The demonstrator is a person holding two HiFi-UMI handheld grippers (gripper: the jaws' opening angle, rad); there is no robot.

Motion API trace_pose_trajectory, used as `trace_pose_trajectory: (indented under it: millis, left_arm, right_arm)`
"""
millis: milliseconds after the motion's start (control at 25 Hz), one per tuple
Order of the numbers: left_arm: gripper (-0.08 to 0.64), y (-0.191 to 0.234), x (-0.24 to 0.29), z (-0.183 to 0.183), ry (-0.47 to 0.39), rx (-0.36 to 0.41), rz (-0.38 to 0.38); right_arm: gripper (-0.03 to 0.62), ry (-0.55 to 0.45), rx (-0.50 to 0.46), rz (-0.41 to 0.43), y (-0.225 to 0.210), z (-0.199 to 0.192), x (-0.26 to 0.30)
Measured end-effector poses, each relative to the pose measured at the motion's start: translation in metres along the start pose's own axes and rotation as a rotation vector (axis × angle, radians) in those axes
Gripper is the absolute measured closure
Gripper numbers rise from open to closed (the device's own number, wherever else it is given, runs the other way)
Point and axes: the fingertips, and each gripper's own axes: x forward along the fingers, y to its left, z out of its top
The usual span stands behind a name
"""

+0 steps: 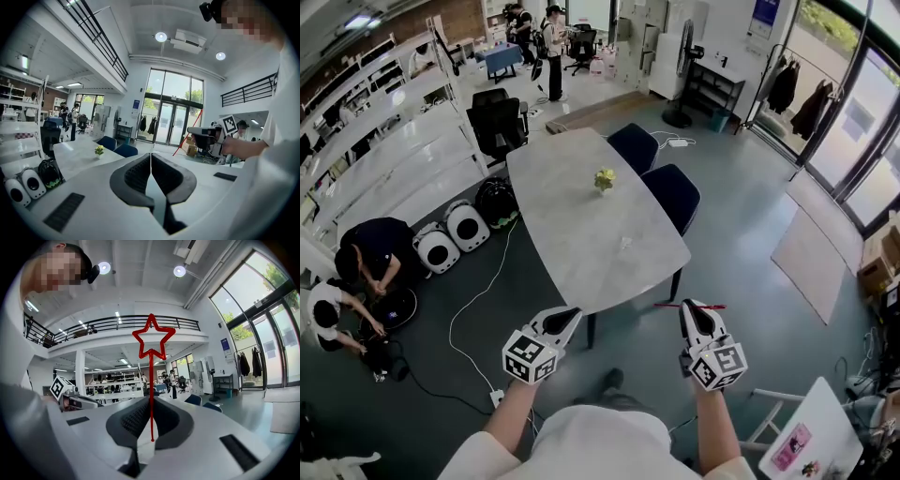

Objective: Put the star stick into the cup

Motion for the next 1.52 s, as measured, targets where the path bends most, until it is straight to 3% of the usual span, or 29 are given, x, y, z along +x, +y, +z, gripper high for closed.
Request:
trace_pose_trajectory:
  millis: [520, 920, 1520]
  left_arm:
    - [0.537, 0.026, 0.108, 0.034, 0.009, -0.027, 0.09]
    - [0.537, 0.048, 0.151, 0.036, 0.025, -0.051, 0.133]
    - [0.537, 0.131, 0.201, 0.052, 0.034, -0.057, 0.058]
  right_arm:
    - [0.572, 0.034, 0.05, 0.093, -0.107, -0.001, 0.079]
    - [0.572, 0.061, 0.083, 0.127, -0.144, -0.012, 0.115]
    - [0.572, 0.087, 0.071, 0.046, -0.165, -0.011, 0.186]
